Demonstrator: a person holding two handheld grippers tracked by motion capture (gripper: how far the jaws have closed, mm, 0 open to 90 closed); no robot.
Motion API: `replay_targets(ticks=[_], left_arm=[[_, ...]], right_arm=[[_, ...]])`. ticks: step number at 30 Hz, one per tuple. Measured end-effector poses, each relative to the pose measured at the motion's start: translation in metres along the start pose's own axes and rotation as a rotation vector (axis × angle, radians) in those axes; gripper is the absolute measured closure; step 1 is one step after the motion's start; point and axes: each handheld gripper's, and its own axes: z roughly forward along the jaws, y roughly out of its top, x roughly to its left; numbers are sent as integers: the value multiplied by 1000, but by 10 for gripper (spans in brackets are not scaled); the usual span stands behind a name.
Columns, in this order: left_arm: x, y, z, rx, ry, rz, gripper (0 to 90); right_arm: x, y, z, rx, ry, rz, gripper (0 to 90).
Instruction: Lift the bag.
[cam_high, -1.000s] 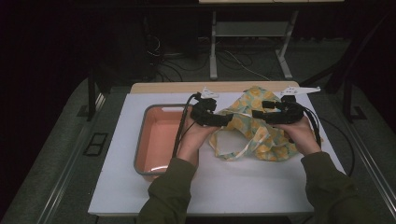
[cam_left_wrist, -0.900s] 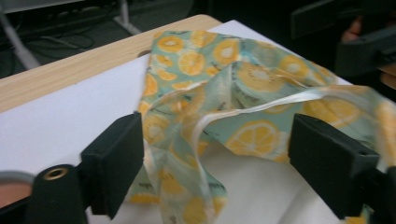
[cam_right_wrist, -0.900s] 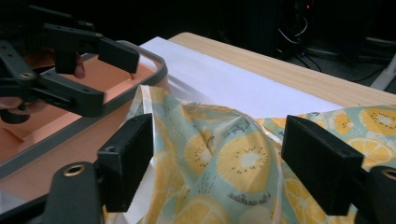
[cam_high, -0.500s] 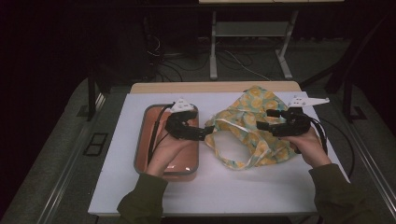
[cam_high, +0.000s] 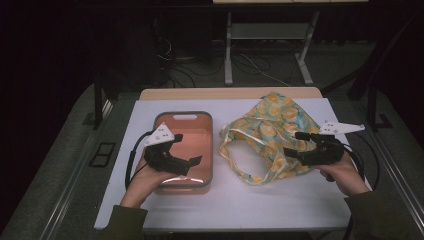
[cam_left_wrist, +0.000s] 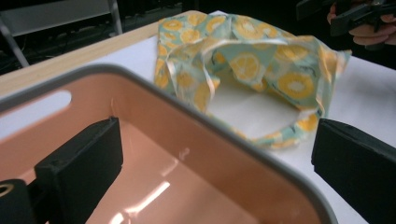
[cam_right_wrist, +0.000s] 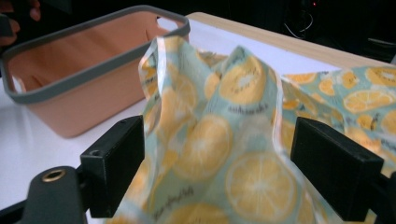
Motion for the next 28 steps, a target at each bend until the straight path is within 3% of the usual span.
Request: replay_targets(ticks=[14, 21, 28], left_arm=[[12, -29, -37, -66, 14, -8, 0], [17, -37, -39, -62, 1, -23, 0], [17, -36, -39, -66, 3, -24, 0]], right_arm=[[21, -45, -12, 11, -50, -15, 136], [28, -58, -16, 24, -50, -29, 133], [28, -58, -16, 24, -55, -27, 132]])
